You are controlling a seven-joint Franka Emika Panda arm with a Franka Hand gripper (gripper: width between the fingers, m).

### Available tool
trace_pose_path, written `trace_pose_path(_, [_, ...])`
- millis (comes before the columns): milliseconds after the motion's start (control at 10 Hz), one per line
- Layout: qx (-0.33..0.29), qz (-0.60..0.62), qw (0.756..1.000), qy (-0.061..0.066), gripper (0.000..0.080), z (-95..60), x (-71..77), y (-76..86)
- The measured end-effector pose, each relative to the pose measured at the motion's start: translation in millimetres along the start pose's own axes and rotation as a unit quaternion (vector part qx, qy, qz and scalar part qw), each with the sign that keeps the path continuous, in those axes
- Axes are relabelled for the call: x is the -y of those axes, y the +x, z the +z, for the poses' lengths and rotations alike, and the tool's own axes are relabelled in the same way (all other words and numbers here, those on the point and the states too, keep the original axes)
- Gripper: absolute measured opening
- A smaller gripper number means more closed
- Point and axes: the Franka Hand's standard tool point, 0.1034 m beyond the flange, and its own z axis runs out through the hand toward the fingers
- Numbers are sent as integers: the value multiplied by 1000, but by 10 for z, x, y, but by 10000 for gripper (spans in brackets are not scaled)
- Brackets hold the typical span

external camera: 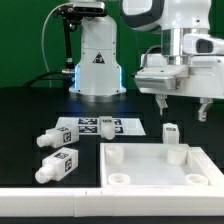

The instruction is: Assemble square table

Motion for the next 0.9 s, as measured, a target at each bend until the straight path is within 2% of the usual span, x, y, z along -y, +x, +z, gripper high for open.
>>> trace_pose_path(100, [-2, 62, 998, 2, 648, 6, 14, 4])
trace_pose_path(300, [-2, 108, 994, 2, 648, 8, 11, 6])
trace_pose_path(400, [-4, 180, 984, -3, 648, -3, -15, -13])
trace_pose_path(500, [-10, 273, 962, -23, 648, -39, -99, -37])
trace_pose_path(600, [-19, 359, 932, -36, 648, -62, -160, -14])
trace_pose_path(700, [-24, 456, 889, -27, 648, -42, -126, -41])
trace_pose_path(800, [-25, 510, 859, -20, 648, -29, -79, -122])
trace_pose_path(900, [-25, 529, 848, -20, 648, -22, -31, -184])
